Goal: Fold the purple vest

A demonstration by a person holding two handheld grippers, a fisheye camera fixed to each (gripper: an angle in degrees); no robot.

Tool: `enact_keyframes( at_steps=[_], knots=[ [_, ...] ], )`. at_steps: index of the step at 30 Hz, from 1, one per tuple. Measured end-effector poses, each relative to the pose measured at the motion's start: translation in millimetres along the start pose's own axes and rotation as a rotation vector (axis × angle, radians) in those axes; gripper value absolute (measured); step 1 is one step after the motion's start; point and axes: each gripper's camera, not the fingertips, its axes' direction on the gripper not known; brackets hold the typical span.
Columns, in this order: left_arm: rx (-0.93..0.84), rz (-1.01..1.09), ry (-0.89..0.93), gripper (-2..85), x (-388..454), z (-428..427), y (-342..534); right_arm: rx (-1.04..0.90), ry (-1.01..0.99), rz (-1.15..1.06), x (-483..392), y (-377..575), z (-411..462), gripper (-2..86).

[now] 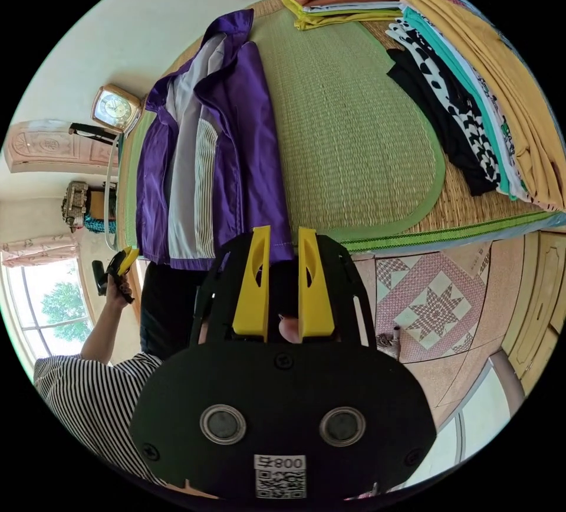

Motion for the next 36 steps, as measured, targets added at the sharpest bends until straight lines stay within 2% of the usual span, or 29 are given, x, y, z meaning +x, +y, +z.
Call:
enact_keyframes(
  at_steps=[11, 16, 21, 27, 28, 33, 36],
  knots=[
    [-0.039, -0.044, -0.093, 1.9, 8, 30, 2, -0.059, 0.015, 0.003, 10, 3, 24, 1.5],
    [0.032, -0.006, -0.122, 3.1, 19, 23, 8, -0.059, -0.002, -0.004, 15, 7, 20, 0.6],
    [0.015, 0.013, -0.282, 8.0, 29, 31, 2, -0.069, 0.002, -0.015, 16, 10, 21, 0.4],
    [-0.058, -0.030, -0.352, 3.8, 34, 51, -6, -0.062, -0.003, -0.016, 17, 17, 18, 0.3],
    [-0.055, -0.026, -0.346, 3.4, 35, 50, -6, -0.057, -0.006, -0.022, 18, 19, 15, 0.3],
    [0.061, -0.029, -0.078, 1.6, 33, 25, 5, -0.020, 0.003, -0.060, 20, 24, -7, 0.3],
    [0.044, -0.053, -0.077, 1.7, 25, 32, 9, -0.025, -0.012, -0.059, 25, 25, -8, 0.4]
  ],
)
